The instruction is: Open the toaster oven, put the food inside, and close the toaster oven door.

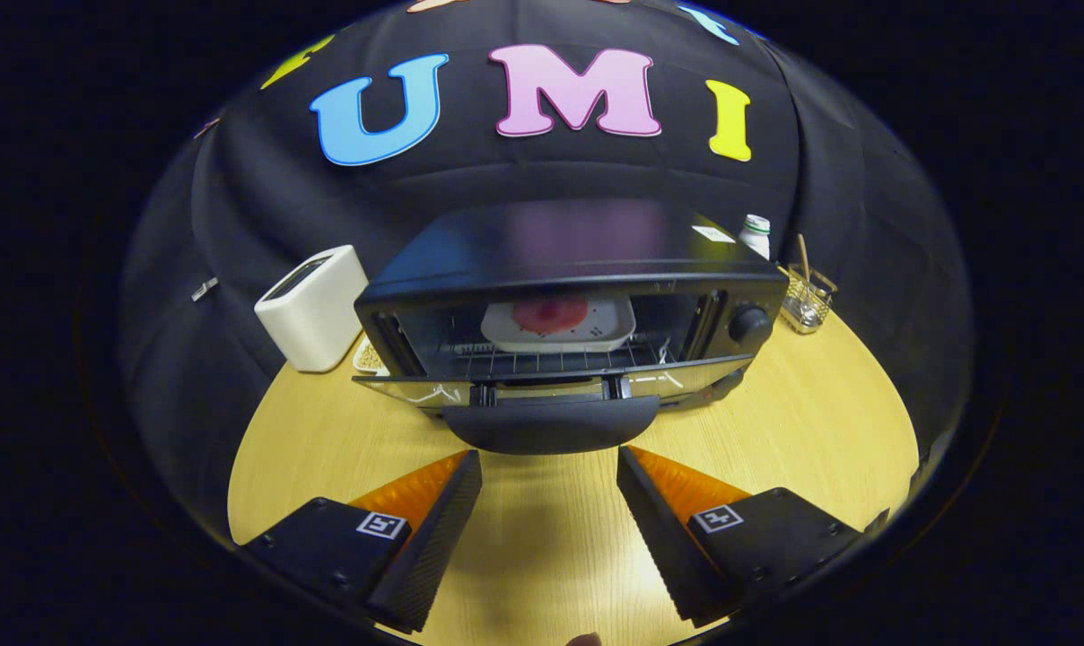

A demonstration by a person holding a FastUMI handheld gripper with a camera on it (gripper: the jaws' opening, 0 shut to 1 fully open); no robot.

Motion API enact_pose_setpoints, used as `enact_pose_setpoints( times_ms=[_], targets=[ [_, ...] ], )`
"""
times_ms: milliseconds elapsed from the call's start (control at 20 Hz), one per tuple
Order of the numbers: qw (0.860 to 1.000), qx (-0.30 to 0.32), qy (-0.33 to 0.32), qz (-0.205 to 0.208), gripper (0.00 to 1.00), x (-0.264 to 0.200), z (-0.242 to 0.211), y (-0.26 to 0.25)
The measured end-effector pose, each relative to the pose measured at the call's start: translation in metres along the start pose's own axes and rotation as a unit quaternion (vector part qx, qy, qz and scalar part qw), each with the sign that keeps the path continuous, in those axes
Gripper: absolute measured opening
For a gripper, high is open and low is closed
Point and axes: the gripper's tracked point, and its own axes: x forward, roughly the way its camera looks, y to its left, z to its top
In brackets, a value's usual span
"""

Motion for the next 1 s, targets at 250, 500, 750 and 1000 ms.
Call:
enact_pose_setpoints(
  times_ms=[250,500,750,1000],
  targets=[
    [0.998,-0.017,-0.058,0.003,0.99,-0.002,0.058,0.002],
    [0.994,-0.022,-0.102,0.018,0.99,-0.029,0.089,-0.002],
    [0.987,-0.037,-0.155,0.023,0.99,-0.067,0.129,-0.025],
    [0.973,-0.052,-0.225,0.009,0.99,-0.117,0.185,-0.056]
  ],
)
